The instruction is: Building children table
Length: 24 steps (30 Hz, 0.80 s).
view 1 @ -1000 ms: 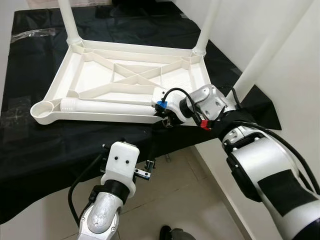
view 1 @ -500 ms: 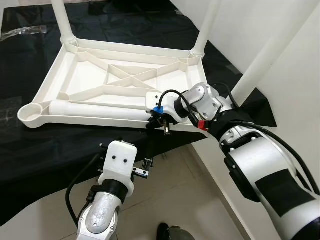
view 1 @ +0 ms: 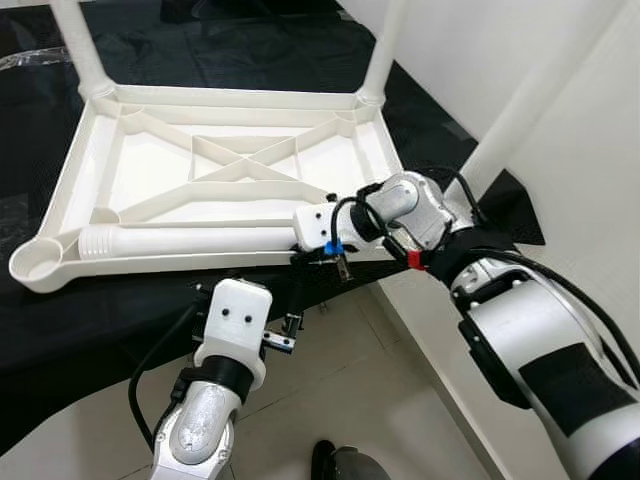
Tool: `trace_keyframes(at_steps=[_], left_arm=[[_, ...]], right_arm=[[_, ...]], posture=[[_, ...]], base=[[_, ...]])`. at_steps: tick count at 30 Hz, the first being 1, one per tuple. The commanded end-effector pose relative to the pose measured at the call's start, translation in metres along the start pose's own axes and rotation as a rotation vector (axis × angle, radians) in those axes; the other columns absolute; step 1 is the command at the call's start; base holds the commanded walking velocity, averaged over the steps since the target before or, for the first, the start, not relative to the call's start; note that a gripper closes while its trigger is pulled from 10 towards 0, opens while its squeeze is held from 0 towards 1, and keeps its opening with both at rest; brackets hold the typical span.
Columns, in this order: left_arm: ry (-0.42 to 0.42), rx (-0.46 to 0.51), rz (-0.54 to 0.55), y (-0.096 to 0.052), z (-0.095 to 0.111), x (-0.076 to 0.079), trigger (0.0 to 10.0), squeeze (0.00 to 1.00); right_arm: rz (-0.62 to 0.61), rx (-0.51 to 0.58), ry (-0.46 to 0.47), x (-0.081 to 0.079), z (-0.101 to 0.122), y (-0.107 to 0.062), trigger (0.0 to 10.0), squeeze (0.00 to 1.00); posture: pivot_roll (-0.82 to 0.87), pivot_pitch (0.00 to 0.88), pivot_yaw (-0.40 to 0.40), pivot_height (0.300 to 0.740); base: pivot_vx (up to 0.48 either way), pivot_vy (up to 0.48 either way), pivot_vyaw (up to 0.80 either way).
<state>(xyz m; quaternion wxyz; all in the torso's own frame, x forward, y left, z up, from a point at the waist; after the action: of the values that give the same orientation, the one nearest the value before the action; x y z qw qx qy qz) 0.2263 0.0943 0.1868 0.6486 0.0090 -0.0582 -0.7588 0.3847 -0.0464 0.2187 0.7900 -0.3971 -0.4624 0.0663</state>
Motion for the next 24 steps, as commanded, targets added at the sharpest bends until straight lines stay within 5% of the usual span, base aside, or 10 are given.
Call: trace_keyframes(at_steps=[1,8,17,24], left_arm=[[0.000,-0.019,0.009,-0.001,-0.003,-0.001,10.0,0.00],[0.001,-0.020,0.009,-0.002,-0.004,0.000,10.0,0.00],[0.001,-0.023,0.011,-0.003,-0.005,0.000,10.0,0.00],[0.001,-0.022,0.010,-0.002,-0.006,0.001,10.0,0.00]], right_arm=[[0.069,-0.034,-0.131,-0.006,0.004,0.008,0.0,0.00],[0.004,-0.029,-0.231,0.003,0.012,0.010,0.0,0.00],[0.008,-0.165,-0.472,0.002,0.004,0.009,0.0,0.00],[-0.034,-0.207,-0.545,0.007,0.002,0.008,0.0,0.00]], posture=[[0.03,0.276,-0.172,0.740],[0.03,0.270,-0.173,0.740],[0.03,0.259,-0.177,0.740],[0.03,0.251,-0.176,0.740]], base=[[0.000,0.000,0.00],[0.000,0.000,0.00],[0.000,0.000,0.00],[0.000,0.000,0.00]])
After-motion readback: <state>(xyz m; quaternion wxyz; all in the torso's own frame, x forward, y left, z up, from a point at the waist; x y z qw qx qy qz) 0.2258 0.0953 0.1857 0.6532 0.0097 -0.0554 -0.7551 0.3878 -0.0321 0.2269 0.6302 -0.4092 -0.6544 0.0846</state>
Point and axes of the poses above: a point about 5 cm out from each wrist's last joint towards the gripper, its own y axis pointing out of the wrist towards the gripper, its own z axis along the axis of the wrist's last joint, x = y × z, the point moved 2 cm from there along y, pointing out of the wrist towards the gripper, and after that the axes turned 11 degrees about -y, right-handed, at the moved point
